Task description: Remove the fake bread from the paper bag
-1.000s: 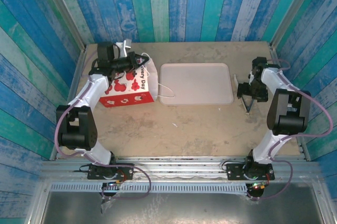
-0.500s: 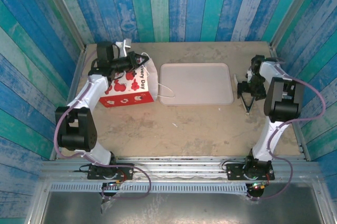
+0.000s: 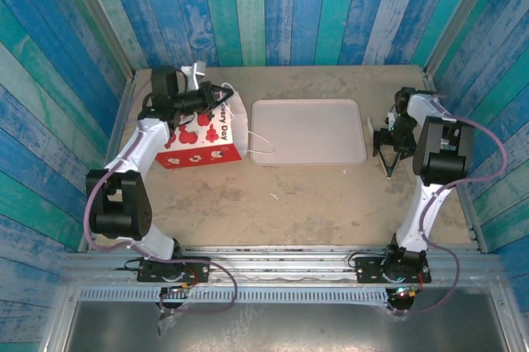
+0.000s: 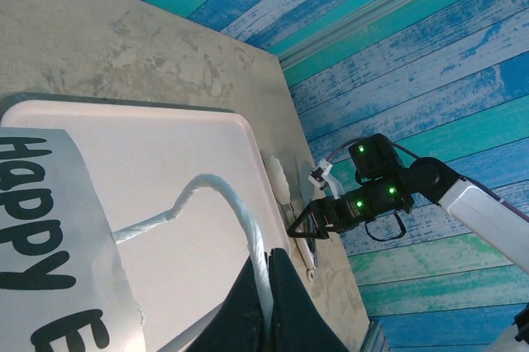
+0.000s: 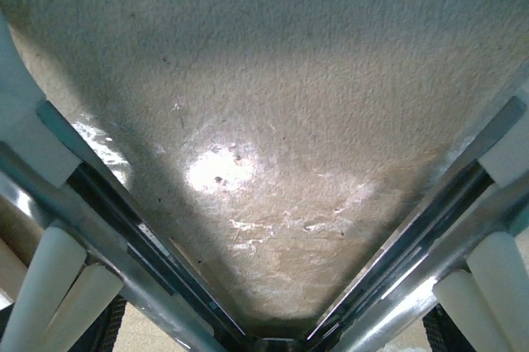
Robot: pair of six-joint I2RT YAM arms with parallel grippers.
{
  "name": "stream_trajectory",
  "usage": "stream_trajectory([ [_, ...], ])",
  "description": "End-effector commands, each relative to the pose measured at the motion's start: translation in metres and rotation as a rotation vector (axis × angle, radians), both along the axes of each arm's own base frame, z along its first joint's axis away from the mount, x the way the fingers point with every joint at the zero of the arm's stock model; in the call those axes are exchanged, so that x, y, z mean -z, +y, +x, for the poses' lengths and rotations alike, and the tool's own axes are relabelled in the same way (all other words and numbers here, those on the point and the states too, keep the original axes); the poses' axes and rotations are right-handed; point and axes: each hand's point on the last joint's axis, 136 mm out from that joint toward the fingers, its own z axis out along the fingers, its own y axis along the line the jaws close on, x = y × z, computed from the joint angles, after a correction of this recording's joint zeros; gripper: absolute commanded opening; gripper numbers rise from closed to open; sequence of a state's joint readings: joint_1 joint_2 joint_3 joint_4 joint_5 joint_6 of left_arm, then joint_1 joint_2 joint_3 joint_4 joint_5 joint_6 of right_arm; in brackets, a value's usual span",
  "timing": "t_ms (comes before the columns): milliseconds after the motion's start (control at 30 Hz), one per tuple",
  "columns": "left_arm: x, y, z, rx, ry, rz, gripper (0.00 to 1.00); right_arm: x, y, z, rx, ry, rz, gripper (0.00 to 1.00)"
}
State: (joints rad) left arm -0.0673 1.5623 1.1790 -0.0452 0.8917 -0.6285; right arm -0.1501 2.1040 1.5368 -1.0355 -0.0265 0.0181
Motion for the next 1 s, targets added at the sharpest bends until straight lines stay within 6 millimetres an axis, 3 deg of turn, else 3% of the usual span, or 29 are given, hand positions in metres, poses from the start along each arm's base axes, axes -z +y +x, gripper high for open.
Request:
stream_trajectory([
  [0,-0.026,-0.001,-0.013,0.003,-0.071,-0.004,0.07,0.027,0.001,0.004,-0.008,0.032,0.035,0.9],
  [400,-0.026,0.001,-0.015,-0.011,-0.068,-0.003,0.06,0.038,0.0,0.011,-0.026,-0.017,0.013,0.85],
  [533,-0.027,0.001,-0.015,-0.013,-0.068,-0.005,0.06,0.037,0.002,0.014,-0.029,-0.04,0.01,0.78],
  [733,-0.031,0.001,-0.015,-0.014,-0.075,-0.006,0.07,0.013,-0.001,0.015,-0.006,-0.129,-0.029,0.69],
  [967,-0.033,0.002,-0.014,-0.019,-0.078,-0.004,0.07,-0.044,0.011,0.016,0.003,-0.288,0.017,0.62],
])
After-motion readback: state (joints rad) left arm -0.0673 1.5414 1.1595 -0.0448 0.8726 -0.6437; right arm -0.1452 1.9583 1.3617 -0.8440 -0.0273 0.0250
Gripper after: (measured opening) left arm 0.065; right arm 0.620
